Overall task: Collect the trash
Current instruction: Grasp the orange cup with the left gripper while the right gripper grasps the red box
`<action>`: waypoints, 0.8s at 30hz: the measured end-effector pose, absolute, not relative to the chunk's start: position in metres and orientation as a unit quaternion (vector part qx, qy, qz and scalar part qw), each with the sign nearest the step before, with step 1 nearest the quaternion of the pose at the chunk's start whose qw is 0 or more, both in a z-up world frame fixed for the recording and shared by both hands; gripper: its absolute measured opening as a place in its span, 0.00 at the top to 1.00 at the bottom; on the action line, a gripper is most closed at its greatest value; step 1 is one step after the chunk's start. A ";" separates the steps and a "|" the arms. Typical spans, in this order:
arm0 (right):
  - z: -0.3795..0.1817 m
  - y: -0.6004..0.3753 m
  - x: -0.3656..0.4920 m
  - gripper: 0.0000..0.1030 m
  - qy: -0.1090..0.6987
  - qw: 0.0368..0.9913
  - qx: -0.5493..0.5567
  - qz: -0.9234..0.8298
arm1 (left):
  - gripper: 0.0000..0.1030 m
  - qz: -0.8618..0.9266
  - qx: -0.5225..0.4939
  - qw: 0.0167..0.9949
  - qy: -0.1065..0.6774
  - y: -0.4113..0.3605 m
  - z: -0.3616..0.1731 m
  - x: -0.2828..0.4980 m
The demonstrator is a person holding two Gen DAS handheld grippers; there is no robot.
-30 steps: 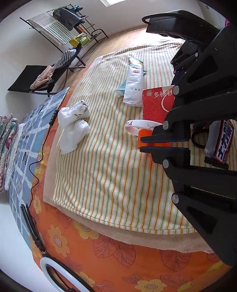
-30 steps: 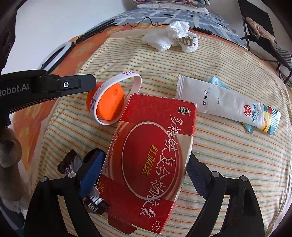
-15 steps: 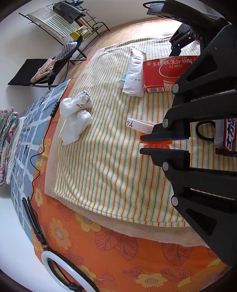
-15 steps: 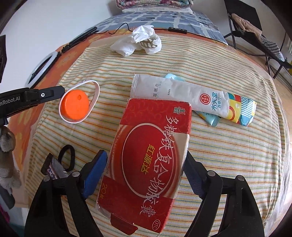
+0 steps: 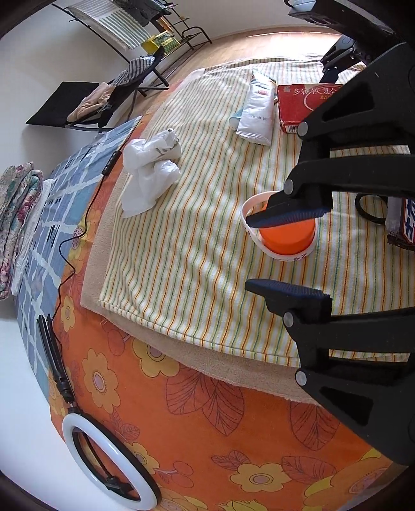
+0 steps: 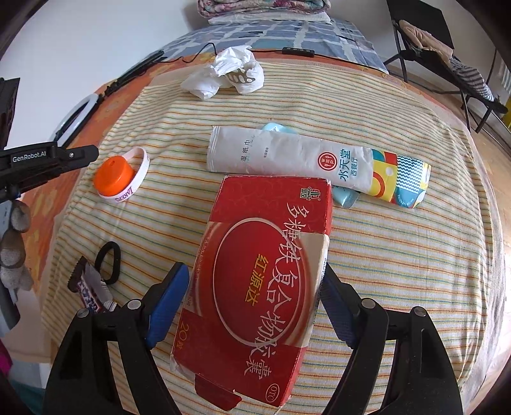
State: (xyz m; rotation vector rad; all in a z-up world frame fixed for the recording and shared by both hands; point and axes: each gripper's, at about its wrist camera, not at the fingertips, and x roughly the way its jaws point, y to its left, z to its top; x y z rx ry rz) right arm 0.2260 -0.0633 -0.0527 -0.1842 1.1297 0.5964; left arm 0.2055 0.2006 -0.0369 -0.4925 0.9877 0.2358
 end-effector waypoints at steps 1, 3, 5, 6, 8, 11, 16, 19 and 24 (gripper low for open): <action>-0.053 -0.064 0.226 0.24 0.526 0.799 -0.085 0.279 | 0.54 0.101 -0.236 0.844 0.471 0.198 -0.038 0.208; -0.052 -0.064 0.226 0.26 0.526 0.800 -0.082 0.279 | 0.54 0.090 -0.236 0.842 0.476 0.193 -0.041 0.212; -0.051 -0.065 0.226 0.27 0.525 0.800 -0.080 0.280 | 0.54 0.078 -0.229 0.843 0.480 0.183 -0.040 0.214; -0.051 -0.066 0.227 0.27 0.526 0.799 -0.078 0.280 | 0.54 0.073 -0.218 0.845 0.482 0.178 -0.039 0.216; -0.052 -0.066 0.228 0.27 0.528 0.798 -0.076 0.282 | 0.54 0.071 -0.193 0.849 0.487 0.168 -0.038 0.221; -0.053 -0.067 0.229 0.27 0.531 0.796 -0.071 0.282 | 0.54 0.075 -0.173 0.848 0.496 0.162 -0.040 0.232; -0.054 -0.067 0.229 0.27 0.531 0.796 -0.068 0.282 | 0.54 0.081 -0.165 0.841 0.508 0.168 -0.046 0.249; -0.055 -0.068 0.230 0.27 0.533 0.794 -0.063 0.285 | 0.66 0.076 -0.170 0.840 0.510 0.173 -0.048 0.249; -0.057 -0.069 0.234 0.27 0.537 0.791 -0.055 0.289 | 0.66 0.076 -0.178 0.841 0.505 0.179 -0.044 0.240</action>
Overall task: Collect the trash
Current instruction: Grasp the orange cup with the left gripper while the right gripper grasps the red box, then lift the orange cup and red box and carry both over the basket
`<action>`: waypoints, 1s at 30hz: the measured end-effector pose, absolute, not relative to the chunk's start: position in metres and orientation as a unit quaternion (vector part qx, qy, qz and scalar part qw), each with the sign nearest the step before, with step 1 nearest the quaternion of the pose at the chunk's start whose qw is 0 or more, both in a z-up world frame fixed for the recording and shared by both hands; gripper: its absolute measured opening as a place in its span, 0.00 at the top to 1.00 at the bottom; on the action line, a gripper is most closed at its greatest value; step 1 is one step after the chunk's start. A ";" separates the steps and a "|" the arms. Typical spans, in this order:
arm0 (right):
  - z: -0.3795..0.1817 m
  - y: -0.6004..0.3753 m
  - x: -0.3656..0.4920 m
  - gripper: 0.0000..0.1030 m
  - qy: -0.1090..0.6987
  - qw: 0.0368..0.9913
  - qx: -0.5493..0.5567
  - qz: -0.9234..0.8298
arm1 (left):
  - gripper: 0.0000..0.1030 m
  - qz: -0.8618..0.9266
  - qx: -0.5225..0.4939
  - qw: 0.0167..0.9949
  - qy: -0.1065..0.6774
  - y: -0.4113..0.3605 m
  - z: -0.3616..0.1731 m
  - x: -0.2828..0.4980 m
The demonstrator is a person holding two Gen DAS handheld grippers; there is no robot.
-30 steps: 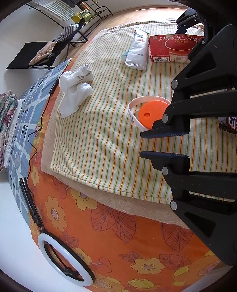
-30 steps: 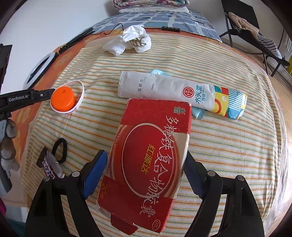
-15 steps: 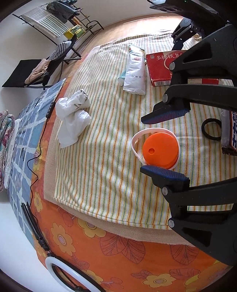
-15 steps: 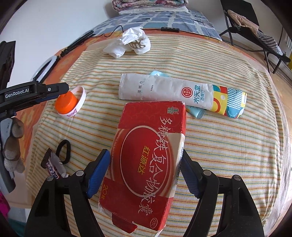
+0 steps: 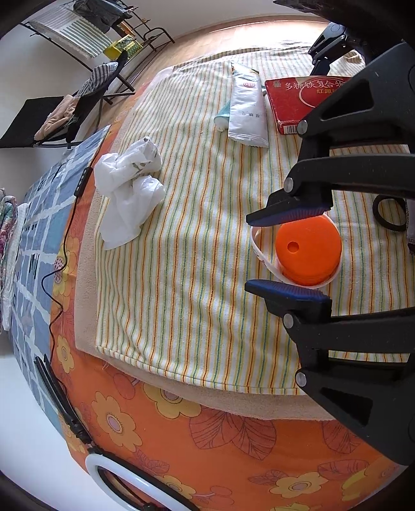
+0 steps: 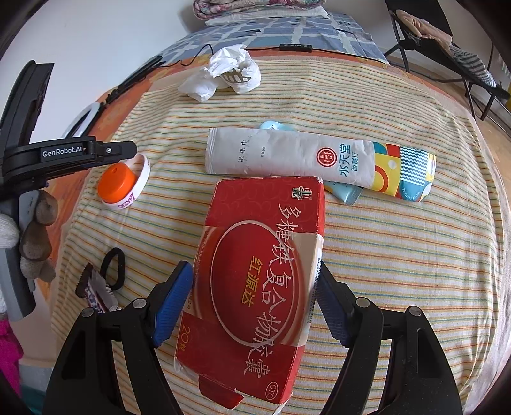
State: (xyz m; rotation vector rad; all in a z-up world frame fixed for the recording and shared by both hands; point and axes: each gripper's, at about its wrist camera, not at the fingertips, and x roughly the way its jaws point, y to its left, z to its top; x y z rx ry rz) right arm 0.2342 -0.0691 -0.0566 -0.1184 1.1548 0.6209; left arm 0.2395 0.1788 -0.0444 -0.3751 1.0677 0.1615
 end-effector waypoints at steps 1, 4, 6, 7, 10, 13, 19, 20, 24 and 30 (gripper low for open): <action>-0.057 -0.069 0.235 0.27 0.537 0.791 -0.055 0.289 | 0.66 0.073 -0.175 0.842 0.506 0.178 -0.041 0.236; -0.057 -0.068 0.235 0.27 0.536 0.791 -0.056 0.290 | 0.52 0.073 -0.147 0.847 0.506 0.170 -0.033 0.226; -0.057 -0.068 0.235 0.27 0.537 0.790 -0.055 0.290 | 0.49 0.071 -0.137 0.848 0.507 0.164 -0.031 0.222; -0.057 -0.068 0.235 0.27 0.537 0.790 -0.054 0.289 | 0.49 0.065 -0.131 0.848 0.509 0.160 -0.031 0.220; -0.057 -0.068 0.234 0.27 0.536 0.792 -0.055 0.287 | 0.49 0.069 -0.082 0.848 0.519 0.143 -0.035 0.218; -0.057 -0.068 0.234 0.27 0.536 0.792 -0.056 0.287 | 0.49 0.081 -0.041 0.845 0.527 0.132 -0.043 0.218; -0.055 -0.064 0.233 0.24 0.540 0.792 -0.065 0.278 | 0.51 0.088 -0.016 0.846 0.526 0.129 -0.052 0.218; -0.056 -0.063 0.233 0.23 0.542 0.791 -0.067 0.277 | 0.54 0.089 -0.015 0.847 0.524 0.129 -0.052 0.218; -0.061 -0.053 0.230 0.22 0.544 0.787 -0.089 0.276 | 0.54 0.084 -0.024 0.854 0.514 0.131 -0.050 0.216; -0.059 -0.048 0.224 0.22 0.526 0.795 -0.112 0.280 | 0.54 0.081 -0.033 0.865 0.494 0.133 -0.035 0.210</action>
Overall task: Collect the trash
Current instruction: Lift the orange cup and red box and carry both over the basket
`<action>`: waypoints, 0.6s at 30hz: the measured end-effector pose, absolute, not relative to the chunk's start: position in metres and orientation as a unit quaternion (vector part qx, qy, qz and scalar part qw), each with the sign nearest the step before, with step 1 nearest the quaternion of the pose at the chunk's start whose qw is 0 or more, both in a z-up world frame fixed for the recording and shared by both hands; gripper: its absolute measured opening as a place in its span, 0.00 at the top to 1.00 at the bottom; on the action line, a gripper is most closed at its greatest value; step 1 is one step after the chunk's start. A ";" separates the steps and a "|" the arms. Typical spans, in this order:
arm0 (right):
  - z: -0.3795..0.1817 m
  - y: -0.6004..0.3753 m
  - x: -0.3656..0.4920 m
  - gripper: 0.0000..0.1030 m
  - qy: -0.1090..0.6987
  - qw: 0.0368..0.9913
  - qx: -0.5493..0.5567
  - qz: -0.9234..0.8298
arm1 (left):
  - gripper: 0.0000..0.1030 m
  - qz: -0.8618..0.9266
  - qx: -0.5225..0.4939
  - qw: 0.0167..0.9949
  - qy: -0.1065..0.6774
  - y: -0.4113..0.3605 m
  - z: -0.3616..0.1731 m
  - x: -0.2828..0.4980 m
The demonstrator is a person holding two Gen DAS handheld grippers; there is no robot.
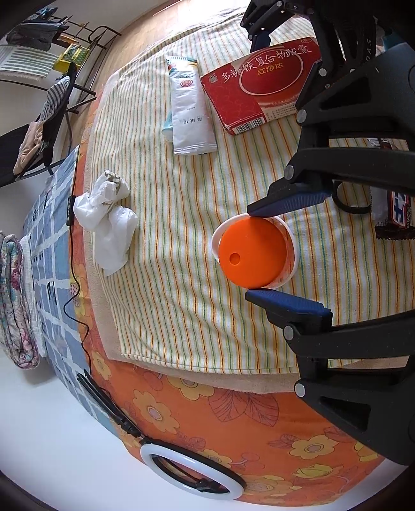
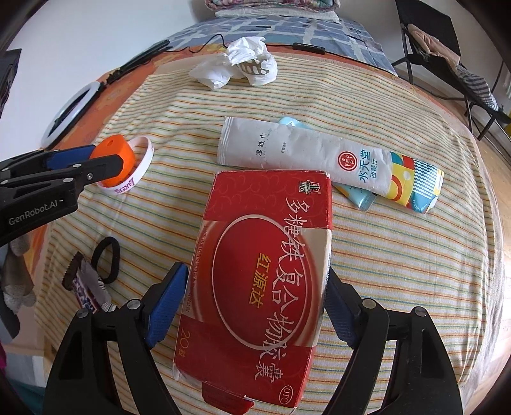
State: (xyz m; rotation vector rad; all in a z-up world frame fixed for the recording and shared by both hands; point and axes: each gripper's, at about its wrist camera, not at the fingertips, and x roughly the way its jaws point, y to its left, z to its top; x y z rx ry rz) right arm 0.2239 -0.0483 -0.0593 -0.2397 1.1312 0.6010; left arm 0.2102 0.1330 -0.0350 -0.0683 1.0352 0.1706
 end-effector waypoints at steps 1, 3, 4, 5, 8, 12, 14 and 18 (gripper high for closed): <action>-0.059 -0.049 0.223 0.23 0.524 0.796 -0.113 0.280 | 0.54 0.081 -0.036 0.866 0.491 0.134 -0.032 0.209; -0.058 -0.050 0.220 0.25 0.520 0.798 -0.114 0.284 | 0.54 0.079 -0.040 0.869 0.486 0.134 -0.026 0.206; -0.057 -0.051 0.219 0.25 0.518 0.798 -0.114 0.285 | 0.54 0.078 -0.042 0.871 0.483 0.134 -0.022 0.204; -0.056 -0.053 0.218 0.26 0.517 0.798 -0.114 0.287 | 0.54 0.076 -0.043 0.873 0.480 0.133 -0.019 0.202; -0.051 -0.060 0.217 0.67 0.518 0.799 -0.101 0.289 | 0.54 0.070 -0.044 0.877 0.474 0.130 -0.010 0.193; -0.048 -0.070 0.220 0.84 0.529 0.794 -0.083 0.288 | 0.54 0.069 -0.033 0.880 0.469 0.123 -0.001 0.182; -0.049 -0.075 0.221 0.84 0.533 0.792 -0.071 0.289 | 0.54 0.069 -0.034 0.880 0.468 0.123 0.003 0.176; -0.044 -0.086 0.215 0.84 0.533 0.791 -0.052 0.296 | 0.54 0.064 -0.036 0.883 0.463 0.119 0.012 0.160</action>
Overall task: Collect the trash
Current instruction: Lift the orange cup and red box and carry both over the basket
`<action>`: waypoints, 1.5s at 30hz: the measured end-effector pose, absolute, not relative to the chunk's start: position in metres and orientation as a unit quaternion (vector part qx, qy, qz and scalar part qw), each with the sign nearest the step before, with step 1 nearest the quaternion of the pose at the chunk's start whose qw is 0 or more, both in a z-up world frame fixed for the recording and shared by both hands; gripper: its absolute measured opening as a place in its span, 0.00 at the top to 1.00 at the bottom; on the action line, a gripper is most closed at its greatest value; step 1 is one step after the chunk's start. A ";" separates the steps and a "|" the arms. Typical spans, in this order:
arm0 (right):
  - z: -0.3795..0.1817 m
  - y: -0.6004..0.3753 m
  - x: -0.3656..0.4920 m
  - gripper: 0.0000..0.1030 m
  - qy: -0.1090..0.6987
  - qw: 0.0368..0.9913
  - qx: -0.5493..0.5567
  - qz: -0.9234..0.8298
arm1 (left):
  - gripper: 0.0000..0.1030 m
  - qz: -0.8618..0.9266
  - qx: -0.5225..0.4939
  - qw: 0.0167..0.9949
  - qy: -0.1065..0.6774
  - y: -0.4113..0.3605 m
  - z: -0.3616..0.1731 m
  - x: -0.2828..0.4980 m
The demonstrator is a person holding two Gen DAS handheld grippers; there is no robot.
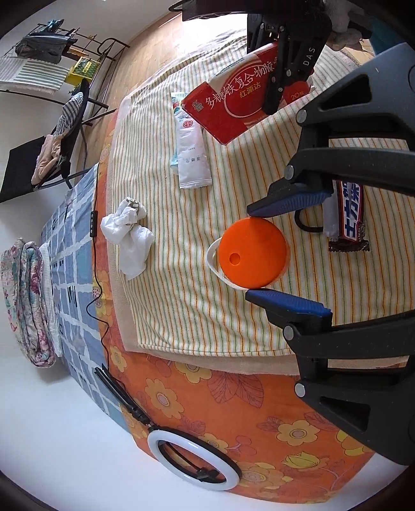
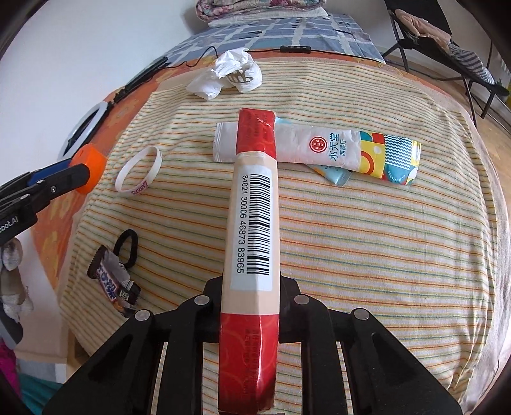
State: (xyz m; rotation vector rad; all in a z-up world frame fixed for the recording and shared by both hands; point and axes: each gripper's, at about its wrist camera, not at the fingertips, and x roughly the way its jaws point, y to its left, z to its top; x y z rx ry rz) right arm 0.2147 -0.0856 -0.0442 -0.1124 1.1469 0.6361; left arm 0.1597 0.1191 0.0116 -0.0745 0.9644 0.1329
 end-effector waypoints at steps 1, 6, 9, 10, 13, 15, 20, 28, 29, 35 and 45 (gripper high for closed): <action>-0.042 -0.087 0.212 0.84 0.530 0.793 -0.056 0.296 | 0.54 0.061 -0.035 0.884 0.463 0.117 0.014 0.155; -0.028 -0.099 0.194 0.84 0.517 0.798 -0.063 0.303 | 0.54 0.045 -0.027 0.886 0.460 0.101 0.022 0.130; -0.019 -0.106 0.176 0.84 0.505 0.802 -0.078 0.309 | 0.54 0.032 -0.022 0.886 0.461 0.089 0.024 0.113; -0.017 -0.108 0.170 0.84 0.503 0.802 -0.080 0.312 | 0.54 0.028 -0.019 0.887 0.461 0.085 0.025 0.107; -0.010 -0.118 0.151 0.84 0.499 0.801 -0.082 0.320 | 0.54 0.018 -0.013 0.887 0.461 0.072 0.026 0.091; -0.007 -0.125 0.138 0.84 0.496 0.801 -0.085 0.325 | 0.54 0.010 -0.015 0.888 0.460 0.064 0.028 0.081; -0.003 -0.141 0.105 0.84 0.488 0.799 -0.099 0.337 | 0.54 -0.008 -0.011 0.887 0.462 0.041 0.024 0.052; -0.012 -0.167 0.050 0.84 0.493 0.785 -0.122 0.355 | 0.54 -0.030 0.000 0.873 0.488 0.009 -0.007 0.013; -0.015 -0.170 0.043 0.84 0.496 0.781 -0.123 0.358 | 0.54 -0.032 0.002 0.870 0.491 0.005 -0.012 0.009; -0.032 -0.180 0.010 0.84 0.511 0.762 -0.137 0.373 | 0.54 -0.043 0.007 0.857 0.514 -0.011 -0.039 -0.011; -0.066 -0.180 -0.017 0.84 0.540 0.731 -0.157 0.386 | 0.54 -0.055 0.013 0.827 0.559 -0.029 -0.088 -0.035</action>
